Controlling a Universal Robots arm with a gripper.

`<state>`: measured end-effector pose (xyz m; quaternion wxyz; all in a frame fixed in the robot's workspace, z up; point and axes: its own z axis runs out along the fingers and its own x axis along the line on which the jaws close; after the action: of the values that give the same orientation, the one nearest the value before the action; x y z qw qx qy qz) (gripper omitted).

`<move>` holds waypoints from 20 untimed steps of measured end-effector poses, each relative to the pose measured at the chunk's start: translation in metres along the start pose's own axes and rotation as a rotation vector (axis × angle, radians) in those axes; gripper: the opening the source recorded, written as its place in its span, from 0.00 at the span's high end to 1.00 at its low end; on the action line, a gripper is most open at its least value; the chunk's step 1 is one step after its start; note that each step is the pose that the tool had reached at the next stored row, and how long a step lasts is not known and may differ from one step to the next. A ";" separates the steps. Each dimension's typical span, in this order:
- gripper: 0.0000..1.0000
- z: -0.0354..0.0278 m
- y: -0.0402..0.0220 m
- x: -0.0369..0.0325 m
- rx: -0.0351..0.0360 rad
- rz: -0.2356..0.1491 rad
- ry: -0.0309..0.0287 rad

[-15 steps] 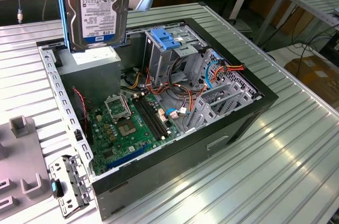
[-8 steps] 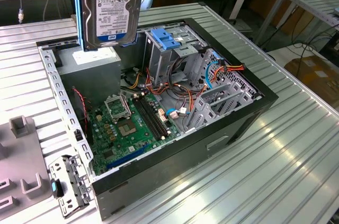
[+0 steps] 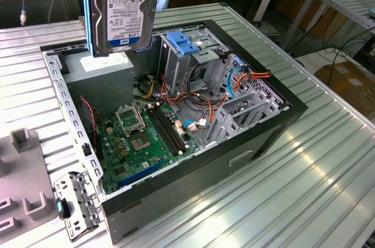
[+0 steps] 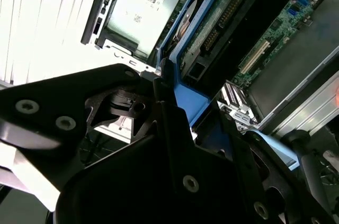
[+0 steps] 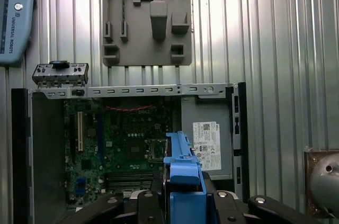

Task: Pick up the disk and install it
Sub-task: 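Insert the disk into the insertion slot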

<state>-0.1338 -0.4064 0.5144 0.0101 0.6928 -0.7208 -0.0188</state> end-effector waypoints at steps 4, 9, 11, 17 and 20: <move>0.63 0.0000 -0.0002 0.0023 0.0001 0.000 -0.0001; 0.63 -0.0001 -0.0009 0.0053 0.0000 0.000 0.0004; 0.63 -0.0001 -0.0011 0.0057 0.0001 0.000 0.0004; 0.63 -0.0001 -0.0019 0.0070 0.0000 0.000 0.0006; 0.63 -0.0002 -0.0027 0.0082 0.0001 0.000 0.0006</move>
<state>-0.1314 -0.4147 0.5144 0.0103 0.6928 -0.7208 -0.0186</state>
